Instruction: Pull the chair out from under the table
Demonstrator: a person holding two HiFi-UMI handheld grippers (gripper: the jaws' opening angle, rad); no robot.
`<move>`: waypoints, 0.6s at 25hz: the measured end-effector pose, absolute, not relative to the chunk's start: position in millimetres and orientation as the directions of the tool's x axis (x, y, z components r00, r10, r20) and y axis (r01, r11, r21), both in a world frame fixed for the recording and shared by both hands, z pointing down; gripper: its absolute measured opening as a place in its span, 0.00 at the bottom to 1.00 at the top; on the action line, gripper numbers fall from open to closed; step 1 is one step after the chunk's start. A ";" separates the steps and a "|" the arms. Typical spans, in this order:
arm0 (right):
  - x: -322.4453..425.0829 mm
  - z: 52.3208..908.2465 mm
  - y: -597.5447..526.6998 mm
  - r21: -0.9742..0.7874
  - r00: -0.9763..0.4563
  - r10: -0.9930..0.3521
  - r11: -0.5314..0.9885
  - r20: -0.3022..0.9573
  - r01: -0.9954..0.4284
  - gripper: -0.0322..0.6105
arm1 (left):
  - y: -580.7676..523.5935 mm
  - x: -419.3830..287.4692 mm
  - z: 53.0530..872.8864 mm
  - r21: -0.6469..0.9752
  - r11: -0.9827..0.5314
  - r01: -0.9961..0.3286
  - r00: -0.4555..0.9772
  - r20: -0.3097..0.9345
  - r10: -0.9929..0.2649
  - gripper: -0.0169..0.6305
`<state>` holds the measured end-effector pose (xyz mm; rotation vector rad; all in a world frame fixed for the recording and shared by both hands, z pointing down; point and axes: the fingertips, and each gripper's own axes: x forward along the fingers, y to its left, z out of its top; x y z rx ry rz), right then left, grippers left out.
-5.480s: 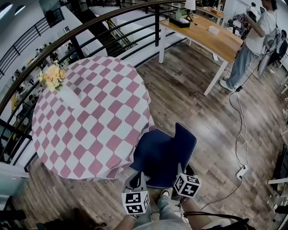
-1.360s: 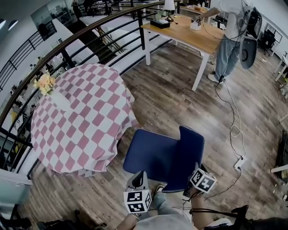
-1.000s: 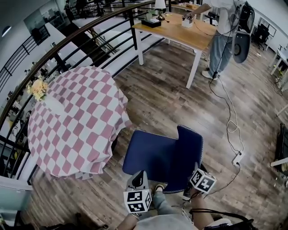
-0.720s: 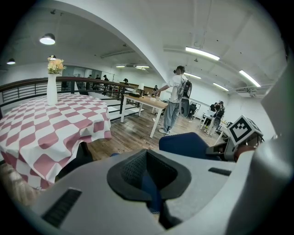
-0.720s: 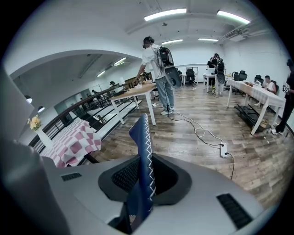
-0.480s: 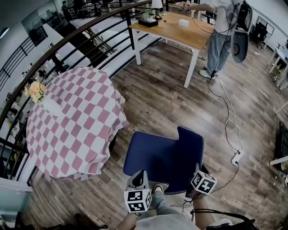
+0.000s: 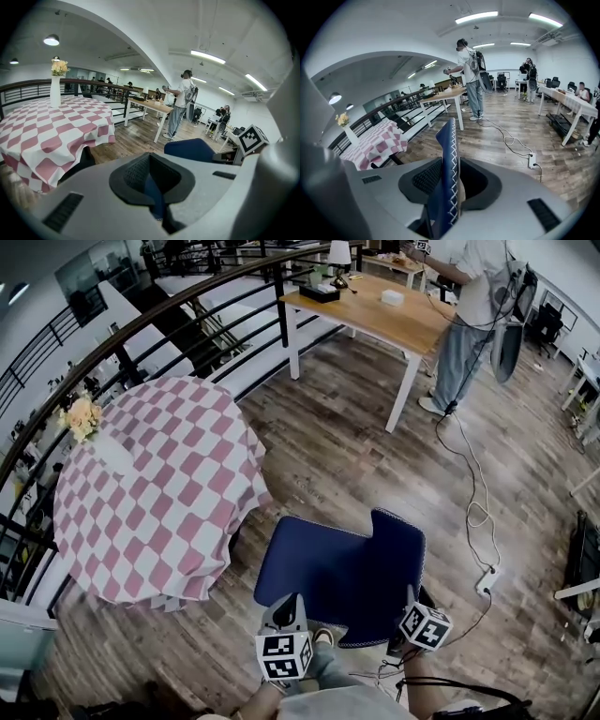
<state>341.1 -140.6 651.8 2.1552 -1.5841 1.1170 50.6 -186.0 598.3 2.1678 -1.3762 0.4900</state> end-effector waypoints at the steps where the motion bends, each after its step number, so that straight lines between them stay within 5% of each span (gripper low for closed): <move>1: 342.2 648.5 -139.3 -0.237 0.123 -0.711 -0.385 0.692 -0.892 0.22 | -185.6 49.1 597.3 0.234 -0.346 -0.909 0.417 0.553 -0.721 0.03; 10: 350.6 569.9 -156.9 -0.072 0.275 -0.806 -0.363 0.524 -0.929 0.24 | -185.1 26.5 582.7 0.230 -0.320 -0.919 0.394 0.522 -0.756 0.03; 15: 307.2 524.1 -188.4 -0.045 0.212 -0.890 -0.251 0.404 -0.967 0.23 | -188.4 9.7 562.5 0.225 -0.297 -0.928 0.371 0.489 -0.790 0.03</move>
